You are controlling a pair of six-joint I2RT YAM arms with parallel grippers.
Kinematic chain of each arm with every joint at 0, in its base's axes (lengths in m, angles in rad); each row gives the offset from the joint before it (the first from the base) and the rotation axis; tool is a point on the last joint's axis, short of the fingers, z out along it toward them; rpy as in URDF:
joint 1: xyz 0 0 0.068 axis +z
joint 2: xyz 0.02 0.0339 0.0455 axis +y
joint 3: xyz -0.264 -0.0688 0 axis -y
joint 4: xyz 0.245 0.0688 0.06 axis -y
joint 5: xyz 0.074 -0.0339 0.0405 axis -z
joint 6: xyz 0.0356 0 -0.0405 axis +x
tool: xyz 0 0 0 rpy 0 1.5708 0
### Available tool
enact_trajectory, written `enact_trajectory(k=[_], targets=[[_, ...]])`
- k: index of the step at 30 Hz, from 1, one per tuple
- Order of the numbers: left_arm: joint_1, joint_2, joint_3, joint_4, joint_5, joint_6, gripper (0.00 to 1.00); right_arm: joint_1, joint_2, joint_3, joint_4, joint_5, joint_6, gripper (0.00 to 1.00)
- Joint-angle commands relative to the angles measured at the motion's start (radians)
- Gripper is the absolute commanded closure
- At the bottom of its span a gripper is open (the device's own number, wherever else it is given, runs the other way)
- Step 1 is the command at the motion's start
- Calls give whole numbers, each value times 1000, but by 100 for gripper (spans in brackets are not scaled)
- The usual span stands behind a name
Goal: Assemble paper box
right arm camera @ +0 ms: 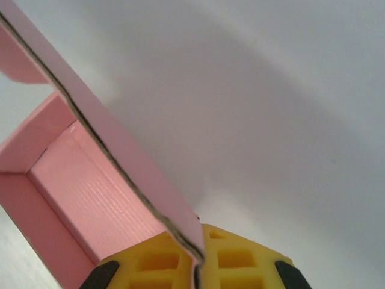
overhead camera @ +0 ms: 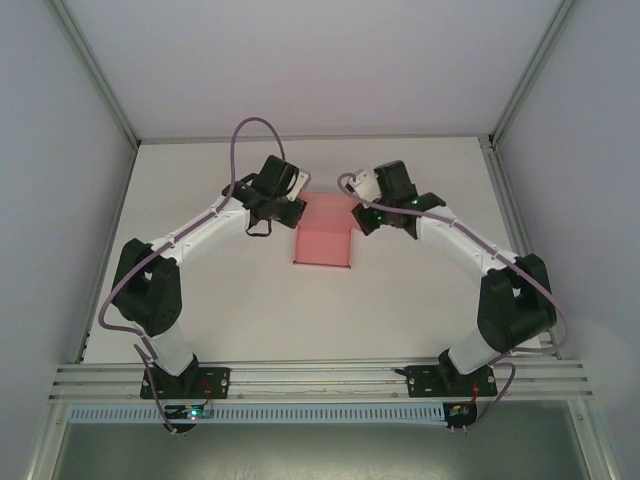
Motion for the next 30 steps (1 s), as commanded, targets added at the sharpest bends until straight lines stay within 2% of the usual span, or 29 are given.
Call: enact_trajectory(k=[1,4,6,11,15,19,24,27,30], targets=[[-42,-51,-51,157,-148,-300,100,98,-35,-89,251,358,385,100],[-70,-70,-126,285,-236,-406,100,163,-44,-190,516,507,585,100],[-74,-72,-167,355,-250,-451,100,193,-27,-223,642,607,683,100],[-85,-58,-201,411,-251,-461,100,207,49,-222,766,649,845,100],[-87,-55,-270,520,-249,-450,100,258,88,-244,881,684,768,100],[-91,-59,-380,694,-165,-368,100,256,109,-365,1095,609,657,100],[-95,-52,-498,820,-155,-285,100,256,144,-490,1249,515,542,100],[-105,-41,-579,922,-105,-287,100,257,168,-572,1367,490,506,100],[-131,-39,-666,1000,-109,-275,100,259,175,-642,1456,478,454,100]])
